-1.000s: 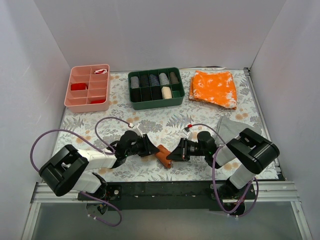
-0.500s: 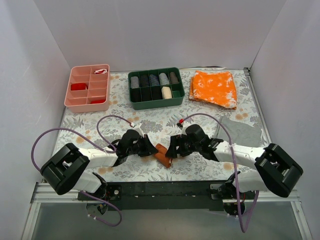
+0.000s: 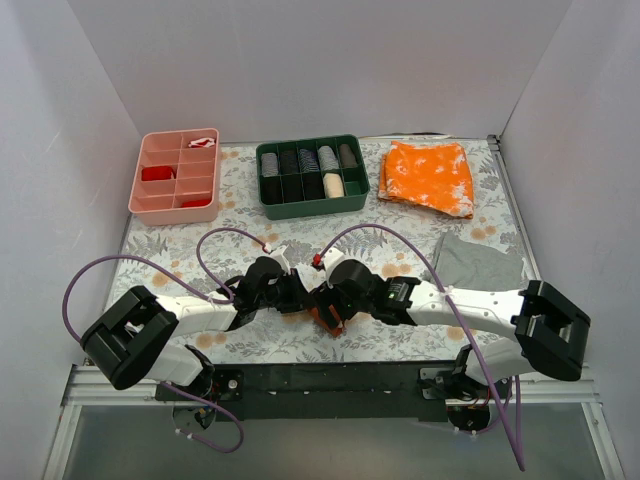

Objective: Roll the underwear

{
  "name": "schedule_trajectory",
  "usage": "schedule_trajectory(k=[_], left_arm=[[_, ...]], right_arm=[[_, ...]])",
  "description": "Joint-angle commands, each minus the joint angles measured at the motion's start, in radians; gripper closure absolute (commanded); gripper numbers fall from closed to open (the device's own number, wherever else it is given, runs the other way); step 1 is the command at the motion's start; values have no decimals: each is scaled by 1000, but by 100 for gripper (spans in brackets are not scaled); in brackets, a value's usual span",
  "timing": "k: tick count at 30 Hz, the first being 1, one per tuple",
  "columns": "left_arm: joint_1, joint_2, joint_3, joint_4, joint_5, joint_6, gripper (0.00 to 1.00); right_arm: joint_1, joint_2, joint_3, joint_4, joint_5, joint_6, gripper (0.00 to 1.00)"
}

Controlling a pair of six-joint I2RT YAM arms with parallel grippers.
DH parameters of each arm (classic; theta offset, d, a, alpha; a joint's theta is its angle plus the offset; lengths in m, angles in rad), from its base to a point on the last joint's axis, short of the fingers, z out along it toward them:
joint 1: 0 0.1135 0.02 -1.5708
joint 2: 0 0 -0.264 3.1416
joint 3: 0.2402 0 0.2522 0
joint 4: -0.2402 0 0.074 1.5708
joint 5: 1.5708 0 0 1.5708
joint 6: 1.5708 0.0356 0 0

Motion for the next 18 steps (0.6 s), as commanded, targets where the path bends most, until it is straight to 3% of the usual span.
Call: schedule_trajectory(k=[1, 11, 18], left_arm=[[-6, -11, 29, -33, 8, 16, 90], [-6, -5, 51, -53, 11, 19, 89], [-6, -22, 52, -69, 5, 9, 89]], right_arm=[[37, 81, 67, -62, 62, -78, 17], [141, 246, 168, -163, 158, -83, 18], [169, 320, 190, -225, 223, 4, 21]])
